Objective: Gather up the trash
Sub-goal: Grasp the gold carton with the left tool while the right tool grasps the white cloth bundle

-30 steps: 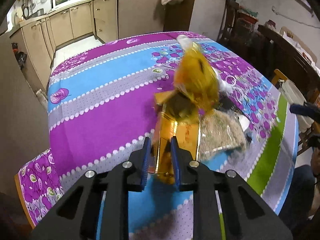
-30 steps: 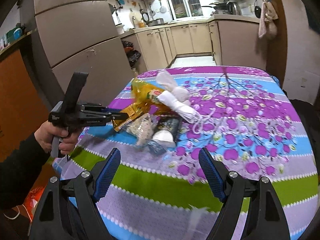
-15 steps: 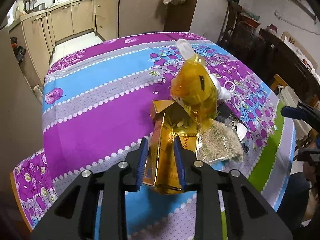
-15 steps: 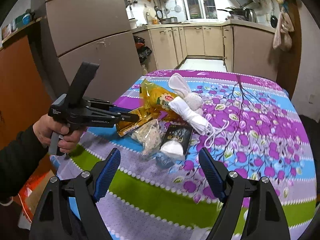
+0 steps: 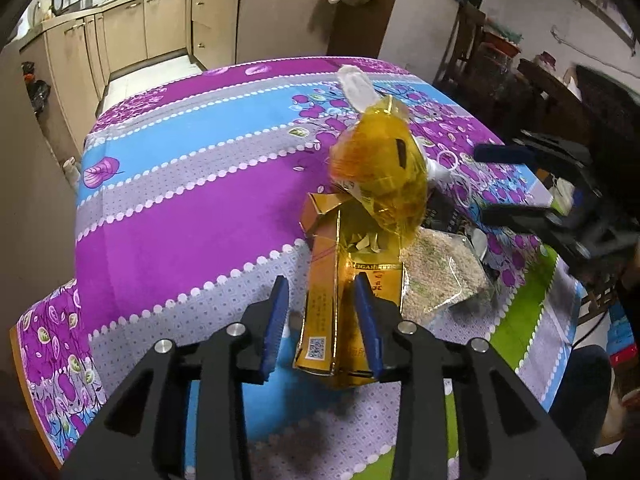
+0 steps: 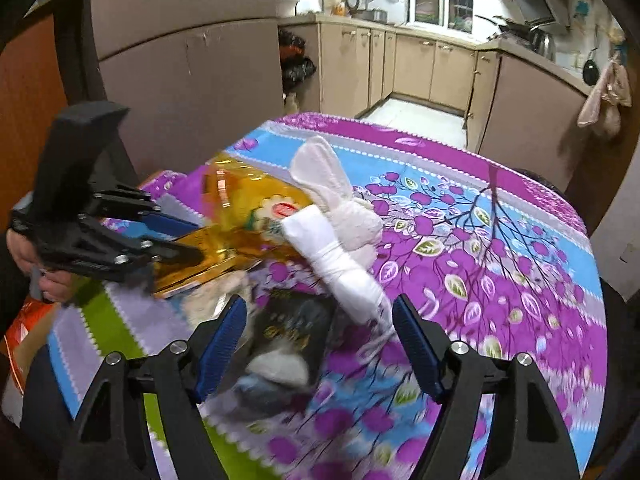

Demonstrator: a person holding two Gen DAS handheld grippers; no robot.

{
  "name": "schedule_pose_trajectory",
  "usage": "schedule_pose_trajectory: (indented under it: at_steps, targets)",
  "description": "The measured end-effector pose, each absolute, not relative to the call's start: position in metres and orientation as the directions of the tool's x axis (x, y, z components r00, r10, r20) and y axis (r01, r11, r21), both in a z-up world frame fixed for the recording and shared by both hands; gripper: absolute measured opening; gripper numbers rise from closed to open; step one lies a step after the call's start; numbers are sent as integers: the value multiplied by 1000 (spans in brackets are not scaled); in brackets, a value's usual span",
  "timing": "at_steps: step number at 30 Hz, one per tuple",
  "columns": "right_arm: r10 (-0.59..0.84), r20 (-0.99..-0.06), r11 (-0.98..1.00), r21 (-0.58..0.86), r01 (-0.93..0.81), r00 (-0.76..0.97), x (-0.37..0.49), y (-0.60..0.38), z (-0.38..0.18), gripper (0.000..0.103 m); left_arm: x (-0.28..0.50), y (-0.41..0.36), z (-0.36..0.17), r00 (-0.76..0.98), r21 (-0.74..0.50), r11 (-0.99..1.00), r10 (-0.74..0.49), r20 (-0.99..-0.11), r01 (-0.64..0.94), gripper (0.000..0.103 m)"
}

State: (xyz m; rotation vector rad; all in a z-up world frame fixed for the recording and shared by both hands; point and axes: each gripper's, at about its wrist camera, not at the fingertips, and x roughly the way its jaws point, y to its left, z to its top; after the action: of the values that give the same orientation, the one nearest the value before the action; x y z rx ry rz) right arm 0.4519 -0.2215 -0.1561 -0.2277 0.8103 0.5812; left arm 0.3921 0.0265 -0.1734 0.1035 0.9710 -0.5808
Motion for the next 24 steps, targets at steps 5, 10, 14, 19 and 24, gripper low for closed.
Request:
schedule_pose_trajectory:
  at_steps: [5,10,14,19,24]
  targets:
    - [386,-772,807,17,-590,505,480,-211,-168,59,393,19,-172,407,-159,834,-413,-815,528,32]
    - [360,-768,818,-11,-574,529,479,-209,-172,32,397,20,-171,374,-211,829,-441,-815,518,32]
    - [365,-728,842,-7,-539,580,467,-213,-165,26,397,16,-170,386,-204,832,-438,-812,515,31]
    - [365,-662,881,18,-474,655,441,-226,-146,24,382,7,-169,442,-138,856,-387,-809,499,16]
    - [362,-587,912,60,-406,724,405,-237,-123,22,359,17,-158,526,-117,897,-352,-774,427,15]
